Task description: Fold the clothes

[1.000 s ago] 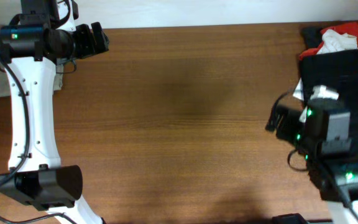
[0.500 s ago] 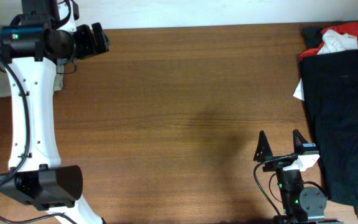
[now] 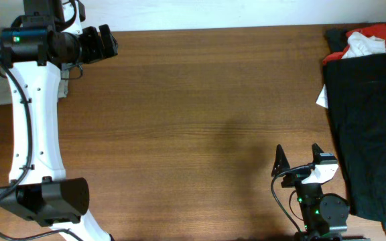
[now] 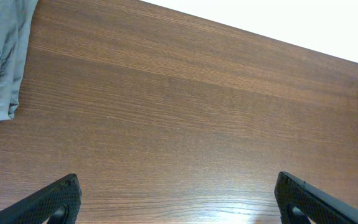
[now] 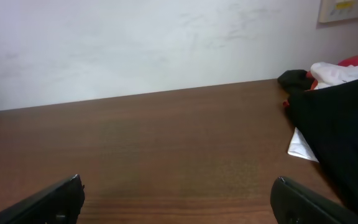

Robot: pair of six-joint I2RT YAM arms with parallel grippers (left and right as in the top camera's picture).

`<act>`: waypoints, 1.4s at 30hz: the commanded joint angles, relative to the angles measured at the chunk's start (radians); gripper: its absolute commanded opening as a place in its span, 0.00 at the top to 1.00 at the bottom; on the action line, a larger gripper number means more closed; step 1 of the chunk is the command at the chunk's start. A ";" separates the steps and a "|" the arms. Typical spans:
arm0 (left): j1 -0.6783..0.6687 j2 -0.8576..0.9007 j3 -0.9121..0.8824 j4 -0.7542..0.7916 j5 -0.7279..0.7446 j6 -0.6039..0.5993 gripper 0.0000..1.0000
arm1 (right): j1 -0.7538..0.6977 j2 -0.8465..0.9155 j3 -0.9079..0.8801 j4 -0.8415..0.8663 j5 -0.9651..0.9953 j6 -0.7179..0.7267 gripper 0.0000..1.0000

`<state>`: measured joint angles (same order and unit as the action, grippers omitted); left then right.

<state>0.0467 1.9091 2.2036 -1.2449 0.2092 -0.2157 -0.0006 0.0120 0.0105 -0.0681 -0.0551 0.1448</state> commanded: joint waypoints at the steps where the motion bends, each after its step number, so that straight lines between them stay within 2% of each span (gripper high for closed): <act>1: -0.003 -0.004 0.003 0.002 0.000 0.020 0.01 | -0.006 -0.008 -0.005 -0.005 -0.013 -0.010 0.01; 7: -0.003 -0.004 0.003 0.002 0.000 0.020 0.01 | -0.006 -0.008 -0.005 -0.005 -0.013 -0.010 0.01; 10: -0.005 -0.073 -0.006 -0.051 0.000 0.020 0.01 | -0.006 -0.008 -0.005 -0.005 -0.013 -0.010 0.01; 11: -0.008 -0.111 -0.058 -0.052 -0.016 0.025 0.01 | -0.006 -0.008 -0.005 -0.005 -0.013 -0.010 0.01; 12: -0.025 -0.210 -0.275 0.055 -0.085 0.077 0.01 | -0.006 -0.008 -0.005 -0.005 -0.013 -0.010 0.01; 14: -0.043 -0.336 -0.594 0.304 -0.095 0.210 0.01 | -0.006 -0.008 -0.005 -0.005 -0.013 -0.010 0.01; 15: -0.063 -0.428 -0.845 0.551 -0.095 0.268 0.01 | -0.006 -0.008 -0.005 -0.005 -0.013 -0.010 0.01; 16: -0.078 -0.495 -1.031 0.732 -0.095 0.270 0.01 | -0.006 -0.008 -0.005 -0.005 -0.013 -0.010 0.01; 20: -0.096 -0.831 -1.633 1.161 -0.122 0.270 0.01 | -0.006 -0.008 -0.005 -0.005 -0.013 -0.010 0.01; 22: -0.097 -1.089 -1.914 1.378 -0.154 0.270 0.01 | -0.006 -0.008 -0.005 -0.005 -0.013 -0.010 0.01; 24: -0.096 -1.384 -2.129 1.498 -0.154 0.270 0.01 | -0.006 -0.008 -0.005 -0.005 -0.013 -0.010 0.01; 25: -0.096 -1.490 -2.193 1.509 -0.163 0.270 0.01 | -0.006 -0.008 -0.005 -0.005 -0.013 -0.010 0.01; 26: -0.095 -1.572 -2.194 1.413 -0.173 0.270 0.01 | -0.006 -0.008 -0.005 -0.005 -0.013 -0.010 0.01; 30: -0.087 -1.696 -2.194 1.167 -0.173 0.270 0.01 | -0.006 -0.008 -0.005 -0.005 -0.013 -0.010 0.01; 37: -0.087 -1.906 -2.194 1.165 -0.173 0.270 0.01 | -0.006 -0.008 -0.005 -0.005 -0.013 -0.010 0.01; 42: -0.086 -1.900 -2.194 1.163 -0.173 0.270 0.01 | -0.006 -0.008 -0.005 -0.005 -0.013 -0.010 0.01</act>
<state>-0.0444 0.0147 0.0116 -0.0719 0.0433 0.0422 -0.0006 0.0109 0.0101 -0.0677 -0.0551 0.1345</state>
